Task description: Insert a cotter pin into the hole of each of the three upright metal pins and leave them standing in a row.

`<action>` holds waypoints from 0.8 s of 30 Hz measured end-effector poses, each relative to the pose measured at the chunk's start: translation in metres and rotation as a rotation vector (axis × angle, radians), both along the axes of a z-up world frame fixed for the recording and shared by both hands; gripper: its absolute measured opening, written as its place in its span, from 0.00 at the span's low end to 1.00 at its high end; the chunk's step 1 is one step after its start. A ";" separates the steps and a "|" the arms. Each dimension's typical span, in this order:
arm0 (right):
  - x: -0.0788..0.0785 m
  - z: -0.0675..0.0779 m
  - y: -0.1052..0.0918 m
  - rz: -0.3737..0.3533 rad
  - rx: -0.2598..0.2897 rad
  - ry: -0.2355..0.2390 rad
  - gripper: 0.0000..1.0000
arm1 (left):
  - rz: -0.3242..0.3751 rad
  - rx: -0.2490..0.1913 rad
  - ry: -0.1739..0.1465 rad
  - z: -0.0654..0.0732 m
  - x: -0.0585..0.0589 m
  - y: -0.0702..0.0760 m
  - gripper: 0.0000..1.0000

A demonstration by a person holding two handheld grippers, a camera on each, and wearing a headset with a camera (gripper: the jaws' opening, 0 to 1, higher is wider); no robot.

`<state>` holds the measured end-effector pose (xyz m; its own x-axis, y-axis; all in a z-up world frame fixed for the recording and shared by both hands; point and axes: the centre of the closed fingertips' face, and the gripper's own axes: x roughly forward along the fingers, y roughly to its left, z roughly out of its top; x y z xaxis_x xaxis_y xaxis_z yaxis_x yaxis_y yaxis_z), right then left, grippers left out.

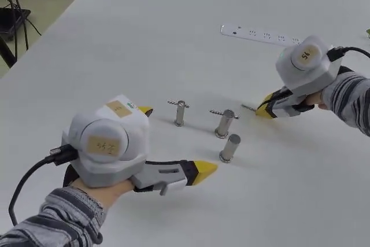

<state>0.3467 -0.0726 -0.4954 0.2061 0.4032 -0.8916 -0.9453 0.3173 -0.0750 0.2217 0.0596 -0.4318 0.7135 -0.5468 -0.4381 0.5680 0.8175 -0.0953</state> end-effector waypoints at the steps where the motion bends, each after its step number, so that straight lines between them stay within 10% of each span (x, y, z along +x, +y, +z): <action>1: 0.000 0.000 0.000 0.005 -0.007 -0.004 0.00 | 0.000 0.000 -0.001 0.000 0.000 0.000 0.91; 24: -0.030 0.041 -0.004 0.123 0.026 -0.122 0.00 | -0.040 0.019 0.023 -0.001 -0.008 -0.008 0.77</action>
<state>0.3167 -0.0762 -0.4544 0.2602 0.4547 -0.8518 -0.9615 0.2033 -0.1852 0.2141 0.0514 -0.4332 0.6811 -0.5662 -0.4642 0.5979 0.7961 -0.0936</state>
